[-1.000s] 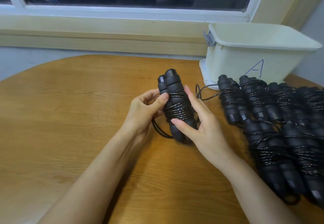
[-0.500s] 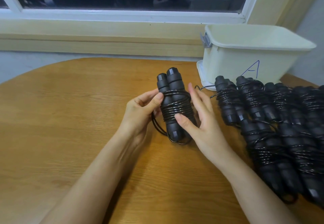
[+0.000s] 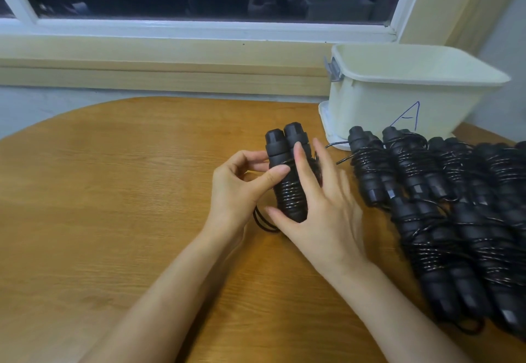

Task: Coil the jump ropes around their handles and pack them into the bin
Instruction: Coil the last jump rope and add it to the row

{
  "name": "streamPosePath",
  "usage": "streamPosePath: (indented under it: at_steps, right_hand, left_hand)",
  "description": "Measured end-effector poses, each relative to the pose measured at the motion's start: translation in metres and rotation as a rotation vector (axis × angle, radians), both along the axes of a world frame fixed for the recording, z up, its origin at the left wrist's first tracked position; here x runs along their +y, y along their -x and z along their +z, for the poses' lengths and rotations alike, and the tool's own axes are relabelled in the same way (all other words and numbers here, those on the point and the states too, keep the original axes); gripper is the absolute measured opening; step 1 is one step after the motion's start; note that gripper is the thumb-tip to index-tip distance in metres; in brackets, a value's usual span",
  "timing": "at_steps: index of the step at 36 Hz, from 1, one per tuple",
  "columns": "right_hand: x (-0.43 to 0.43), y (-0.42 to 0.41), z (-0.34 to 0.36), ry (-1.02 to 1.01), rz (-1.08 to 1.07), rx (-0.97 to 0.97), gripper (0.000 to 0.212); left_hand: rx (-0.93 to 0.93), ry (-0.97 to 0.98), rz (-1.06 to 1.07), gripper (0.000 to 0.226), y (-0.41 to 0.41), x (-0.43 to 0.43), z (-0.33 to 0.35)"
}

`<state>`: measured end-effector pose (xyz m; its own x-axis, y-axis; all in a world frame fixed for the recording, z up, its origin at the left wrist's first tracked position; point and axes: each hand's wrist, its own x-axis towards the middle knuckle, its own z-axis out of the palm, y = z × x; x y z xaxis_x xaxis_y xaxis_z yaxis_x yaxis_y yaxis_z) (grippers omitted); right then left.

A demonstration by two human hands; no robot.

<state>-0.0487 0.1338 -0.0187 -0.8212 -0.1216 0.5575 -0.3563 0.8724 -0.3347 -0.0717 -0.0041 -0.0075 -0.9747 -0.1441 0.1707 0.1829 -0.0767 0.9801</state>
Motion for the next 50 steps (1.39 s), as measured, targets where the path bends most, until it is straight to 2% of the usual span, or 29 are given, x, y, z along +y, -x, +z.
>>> streamPosePath:
  at_steps: [5, 9, 11, 16, 23, 28, 31, 35, 38, 44, 48, 50]
  right_hand:
    - [-0.003, 0.000, 0.000, -0.018, -0.043, 0.034, 0.092]
    - [-0.007, 0.000, -0.003, -0.008, -0.089, 0.030, 0.101]
    - [-0.006, 0.002, -0.005, 0.018, -0.080, 0.057, 0.097]
    - [0.000, 0.005, -0.010, 0.254, 0.018, 0.097, 0.087]
    - [0.002, 0.005, -0.010, 0.500, 0.178, 0.055, 0.086]
    - [0.003, 0.002, -0.007, 0.621, 0.319, -0.054, 0.081]
    - [0.002, 0.000, -0.006, 0.658, 0.372, -0.096, 0.078]
    - [0.002, -0.002, -0.004, 0.671, 0.422, -0.133, 0.075]
    - [0.003, -0.003, -0.003, 0.692, 0.476, -0.204, 0.074]
    - [0.004, 0.000, -0.003, 0.676, 0.514, -0.267, 0.075]
    - [0.004, 0.001, -0.008, 0.570, 0.470, -0.239, 0.081]
    - [0.001, 0.001, -0.010, 0.526, 0.415, -0.215, 0.089]
  left_hand:
    - [0.014, 0.038, 0.005, 0.046, -0.001, 0.002, 0.000]
    - [0.039, 0.041, -0.020, 0.048, -0.003, 0.004, 0.001]
    - [0.051, 0.028, -0.056, 0.045, -0.003, 0.004, 0.002]
    - [0.118, 0.015, -0.128, 0.037, -0.002, 0.001, 0.002]
    - [0.213, 0.045, -0.143, 0.029, 0.003, -0.006, -0.002]
    - [0.130, -0.060, -0.143, 0.024, 0.008, -0.012, -0.007]
    - [0.041, -0.167, -0.179, 0.038, 0.011, -0.014, -0.007]
    - [-0.084, -0.235, -0.346, 0.099, 0.012, -0.020, -0.004]
    - [-0.113, -0.199, -0.417, 0.116, 0.010, -0.021, -0.001]
    - [-0.100, -0.195, -0.384, 0.105, 0.006, -0.020, 0.002]
    - [-0.105, -0.182, -0.300, 0.067, 0.006, -0.016, 0.002]
    - [-0.106, -0.190, -0.245, 0.065, 0.006, -0.014, 0.002]
